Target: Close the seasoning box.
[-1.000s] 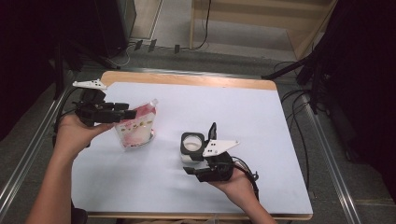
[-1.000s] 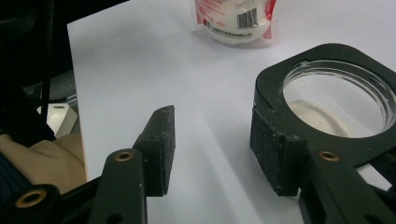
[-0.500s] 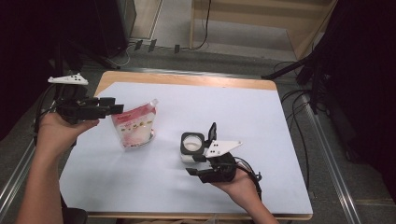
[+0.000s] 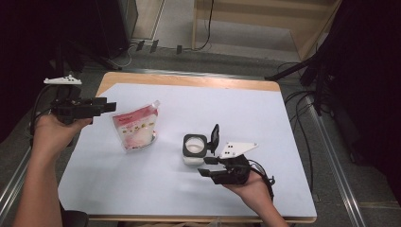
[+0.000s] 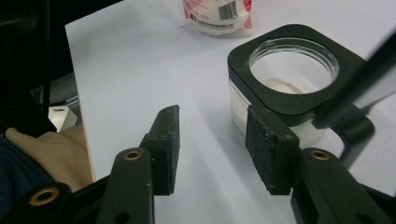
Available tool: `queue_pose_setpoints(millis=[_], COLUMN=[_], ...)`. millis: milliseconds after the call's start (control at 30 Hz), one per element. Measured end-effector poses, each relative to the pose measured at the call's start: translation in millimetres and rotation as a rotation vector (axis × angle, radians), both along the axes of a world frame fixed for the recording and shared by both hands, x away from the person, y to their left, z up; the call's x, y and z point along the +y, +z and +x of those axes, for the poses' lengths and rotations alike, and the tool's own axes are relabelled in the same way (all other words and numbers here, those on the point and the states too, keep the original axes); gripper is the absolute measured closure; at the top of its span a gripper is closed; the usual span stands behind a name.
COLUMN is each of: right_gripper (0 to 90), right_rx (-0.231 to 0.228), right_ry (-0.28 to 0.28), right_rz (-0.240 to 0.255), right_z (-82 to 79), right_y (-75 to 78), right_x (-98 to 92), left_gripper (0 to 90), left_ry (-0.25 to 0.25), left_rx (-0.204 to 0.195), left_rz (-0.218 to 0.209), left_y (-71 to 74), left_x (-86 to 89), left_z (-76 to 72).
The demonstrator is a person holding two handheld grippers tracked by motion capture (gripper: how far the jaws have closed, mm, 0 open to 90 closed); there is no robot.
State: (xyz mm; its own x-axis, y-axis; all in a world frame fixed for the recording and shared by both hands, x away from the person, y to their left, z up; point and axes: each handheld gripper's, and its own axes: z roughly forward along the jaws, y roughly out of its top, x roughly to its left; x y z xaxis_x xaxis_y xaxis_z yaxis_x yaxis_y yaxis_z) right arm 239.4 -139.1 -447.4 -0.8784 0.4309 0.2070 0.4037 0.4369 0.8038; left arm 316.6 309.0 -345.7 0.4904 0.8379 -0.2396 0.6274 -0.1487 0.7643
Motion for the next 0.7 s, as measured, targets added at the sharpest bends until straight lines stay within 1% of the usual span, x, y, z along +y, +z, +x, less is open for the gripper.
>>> queue_pose_setpoints(millis=[33, 67, 100, 133, 167, 200, 267, 300, 367, 433, 467, 500, 700], right_gripper=[57.8, 59.6, 62.2, 62.2, 64.2, 69.6, 73.6, 75.1, 78.9, 80.8, 81.9, 82.9, 88.0], right_rx=[0.003, 0.002, 0.006, 0.006, 0.014, 0.019, 0.026, 0.023, 0.025, 0.022, 0.024, 0.019, 0.027], right_ry=[-0.003, -0.007, -0.014, -0.014, -0.017, -0.019, -0.025, -0.023, -0.028, -0.032, -0.039, -0.040, -0.080], right_rz=[0.000, -0.004, -0.010, -0.010, -0.014, -0.008, 0.000, 0.006, 0.000, -0.009, -0.007, -0.004, 0.013], right_z=[0.0, 0.0, 0.0, 0.0, 0.3, 1.3, 2.3, 3.1, 3.9, 5.2, 5.8, 7.3, 16.1], right_y=[0.7, 0.8, 1.0, 1.0, 1.2, 1.6, 3.1, 3.5, 4.3, 4.6, 5.1, 5.6, 8.9], right_x=[-4.5, -6.8, -8.9, -8.9, -11.0, -14.4, -17.2, -18.5, -21.8, -25.7, -27.8, -30.0, -41.8], left_gripper=[47.4, 47.1, 46.6, 45.8, 45.8, 44.9, 44.4, 44.3, 44.3, 44.3, 44.2, 44.1, 43.5], left_ry=[0.016, 0.014, 0.019, 0.019, 0.015, 0.018, 0.011, 0.008, 0.007, 0.002, 0.009, 0.007, 0.004], left_rx=[0.018, 0.020, 0.026, 0.026, 0.030, 0.039, 0.042, 0.036, 0.041, 0.046, 0.049, 0.047, 0.058], left_rz=[-0.001, 0.007, 0.006, 0.006, 0.006, 0.004, 0.007, 0.012, 0.010, 0.017, 0.013, 0.016, 0.024], left_y=[-6.3, -9.2, -11.7, -11.7, -13.9, -16.6, -18.0, -19.0, -20.5, -22.0, -22.8, -23.8, -28.6], left_x=[-0.2, 0.1, -0.2, -0.2, -0.2, -1.6, -2.7, -3.0, -3.6, -2.9, -3.3, -3.0, -3.3], left_z=[2.7, 4.2, 5.1, 5.1, 6.3, 7.1, 7.6, 8.1, 8.5, 8.9, 9.0, 9.5, 11.2])
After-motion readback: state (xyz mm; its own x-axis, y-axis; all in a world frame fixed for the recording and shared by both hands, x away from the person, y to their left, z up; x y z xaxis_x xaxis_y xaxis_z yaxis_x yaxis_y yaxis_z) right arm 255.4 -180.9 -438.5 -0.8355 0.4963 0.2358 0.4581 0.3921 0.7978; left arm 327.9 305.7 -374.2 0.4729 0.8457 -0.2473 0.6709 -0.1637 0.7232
